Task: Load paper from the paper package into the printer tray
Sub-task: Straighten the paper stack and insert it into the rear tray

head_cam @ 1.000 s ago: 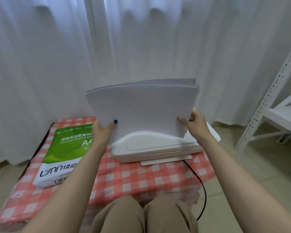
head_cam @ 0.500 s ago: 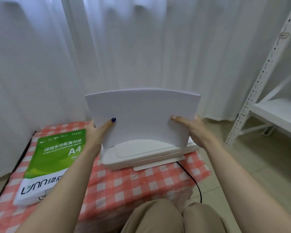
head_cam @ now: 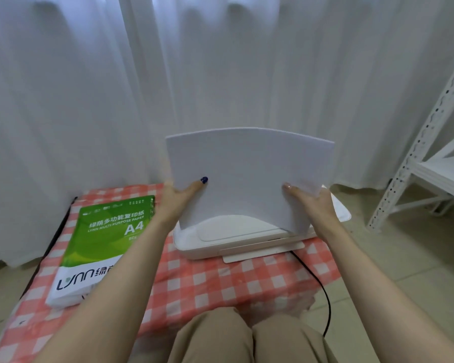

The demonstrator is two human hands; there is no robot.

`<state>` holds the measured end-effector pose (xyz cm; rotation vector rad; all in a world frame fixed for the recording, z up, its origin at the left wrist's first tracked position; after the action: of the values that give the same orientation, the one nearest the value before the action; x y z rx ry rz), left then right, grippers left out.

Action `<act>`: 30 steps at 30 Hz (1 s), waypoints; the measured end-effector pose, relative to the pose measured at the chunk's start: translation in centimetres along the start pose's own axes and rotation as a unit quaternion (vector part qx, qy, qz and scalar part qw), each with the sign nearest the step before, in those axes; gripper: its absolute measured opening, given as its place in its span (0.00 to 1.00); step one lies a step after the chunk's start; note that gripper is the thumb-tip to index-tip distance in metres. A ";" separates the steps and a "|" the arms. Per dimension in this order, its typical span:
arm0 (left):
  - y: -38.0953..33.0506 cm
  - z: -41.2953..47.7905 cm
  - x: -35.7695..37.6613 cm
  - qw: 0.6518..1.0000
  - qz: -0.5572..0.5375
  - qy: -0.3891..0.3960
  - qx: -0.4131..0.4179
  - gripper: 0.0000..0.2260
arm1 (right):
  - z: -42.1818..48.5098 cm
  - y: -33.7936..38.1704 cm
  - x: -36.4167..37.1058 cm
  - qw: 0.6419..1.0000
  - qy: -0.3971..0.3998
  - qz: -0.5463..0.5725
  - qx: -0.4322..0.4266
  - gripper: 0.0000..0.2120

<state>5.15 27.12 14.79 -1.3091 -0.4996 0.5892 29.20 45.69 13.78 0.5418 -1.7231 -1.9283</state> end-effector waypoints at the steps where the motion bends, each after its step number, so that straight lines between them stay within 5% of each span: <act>1: -0.3 0.1 -0.1 1.000 -0.007 -0.008 0.009 0.12 | 0.1 0.3 0.2 1.000 -0.013 0.003 -0.003 0.04; 6: -1.4 0.3 -2.2 0.996 -0.057 -0.062 0.015 0.08 | 0.7 2.8 1.8 0.999 -0.002 0.018 -0.038 0.04; 12: 2.3 -0.3 -1.3 0.990 -0.132 0.020 -0.053 0.17 | -0.4 0.1 2.1 1.000 0.007 0.015 -0.007 0.08; 14: 3.2 -0.4 -1.0 0.989 -0.140 0.013 -0.052 0.13 | -0.5 -0.5 1.9 1.000 0.004 0.026 0.001 0.08; 21: 1.7 0.1 -1.8 0.995 -0.076 -0.048 -0.034 0.08 | 0.0 0.1 2.0 0.999 -0.015 0.036 0.002 0.06; 30: 4.4 -0.9 -1.1 0.990 -0.095 -0.078 -0.069 0.15 | -0.7 -3.0 1.4 0.998 0.022 0.017 0.048 0.07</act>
<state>4.39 26.39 10.29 -1.3335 -0.7967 0.5075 28.22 44.49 10.72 0.5814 -1.7935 -1.8033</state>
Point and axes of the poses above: each hand's wrist, its own z-axis towards the middle knuckle, its own x-axis out of the palm, y = z × x, the point moved 10 cm from there along z, towards the middle knuckle, and after that the axes turned 9 degrees about y, right-handed, at the moved point
